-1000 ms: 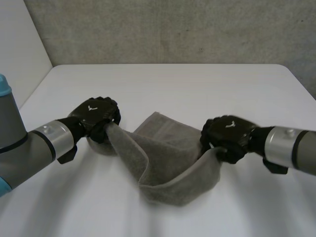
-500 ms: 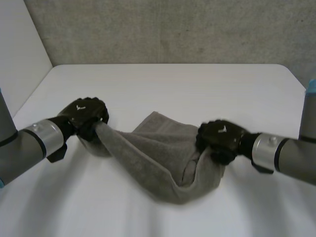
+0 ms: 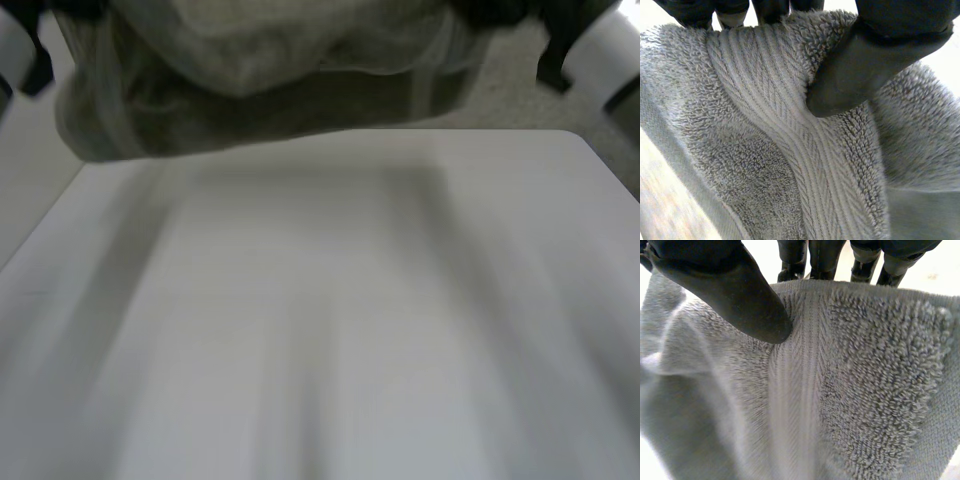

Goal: Fold the towel.

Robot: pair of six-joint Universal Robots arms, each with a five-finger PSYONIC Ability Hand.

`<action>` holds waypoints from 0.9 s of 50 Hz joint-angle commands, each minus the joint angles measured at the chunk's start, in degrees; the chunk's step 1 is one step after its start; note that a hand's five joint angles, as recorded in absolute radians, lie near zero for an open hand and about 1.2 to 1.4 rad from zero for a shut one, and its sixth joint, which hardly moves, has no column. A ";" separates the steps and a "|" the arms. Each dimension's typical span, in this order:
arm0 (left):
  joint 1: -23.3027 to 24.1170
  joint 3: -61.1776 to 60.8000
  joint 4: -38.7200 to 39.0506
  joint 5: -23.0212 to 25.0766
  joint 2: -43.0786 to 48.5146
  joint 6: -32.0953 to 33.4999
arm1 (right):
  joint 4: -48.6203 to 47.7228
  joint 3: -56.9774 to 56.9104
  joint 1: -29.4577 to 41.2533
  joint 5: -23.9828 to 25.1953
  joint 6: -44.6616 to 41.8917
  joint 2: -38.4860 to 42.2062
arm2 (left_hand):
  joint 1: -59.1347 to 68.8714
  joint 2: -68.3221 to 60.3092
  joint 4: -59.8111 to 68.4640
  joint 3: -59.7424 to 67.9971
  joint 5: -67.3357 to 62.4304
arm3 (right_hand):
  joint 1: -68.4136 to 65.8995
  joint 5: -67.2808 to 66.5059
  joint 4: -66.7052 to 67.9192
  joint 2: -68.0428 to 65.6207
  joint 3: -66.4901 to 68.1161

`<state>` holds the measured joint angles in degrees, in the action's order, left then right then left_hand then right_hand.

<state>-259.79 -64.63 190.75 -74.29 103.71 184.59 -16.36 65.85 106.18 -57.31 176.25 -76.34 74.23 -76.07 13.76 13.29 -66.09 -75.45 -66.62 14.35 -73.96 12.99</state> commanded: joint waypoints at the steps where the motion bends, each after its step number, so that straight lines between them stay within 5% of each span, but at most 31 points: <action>1: -2.56 -17.90 2.70 4.60 0.79 1.39 | 2.47 14.83 -0.36 0.97 -9.43 -0.56 | 5.77 -3.93 -3.76 -3.29 -3.91 | -4.55 -3.38 -4.35 -6.04 -2.99; 8: -3.27 -35.09 6.47 5.21 4.38 12.87 | 1.86 31.85 -2.21 1.67 -18.99 1.97 | 5.77 -3.93 -3.76 -3.29 -3.91 | -4.55 -3.38 -4.35 -6.04 -2.99; 16: -3.27 -43.38 6.48 5.30 6.86 23.35 | 3.78 36.98 -3.26 0.62 -29.89 8.75 | 5.77 -3.93 -3.76 -3.29 -3.91 | -4.55 -3.38 -4.35 -6.04 -2.99; 21: -3.53 -45.14 5.51 5.21 6.33 23.45 | 8.17 36.01 -5.28 1.49 -31.67 7.62 | 5.77 -3.93 -3.76 -3.29 -3.91 | -4.55 -3.38 -4.35 -6.04 -2.99; 26: -3.44 -45.50 5.16 5.04 6.15 23.45 | 8.98 35.84 -6.69 1.50 -31.41 5.50 | -30.19 32.03 -3.76 -3.29 32.05 | -4.55 -3.38 -4.35 -6.04 -2.99; 45: -4.50 -45.50 1.83 5.04 4.05 23.36 | 9.33 36.01 -8.80 1.58 -31.49 4.89 | -31.39 33.23 -3.76 -3.29 33.25 | -4.55 -3.38 -4.35 -6.04 -2.99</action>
<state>-263.68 -110.13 194.06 -69.31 109.56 208.10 -7.12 101.86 98.25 -55.75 144.75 -71.20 42.74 -42.66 13.76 13.29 -31.72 -75.47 -66.62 14.35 -73.96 12.99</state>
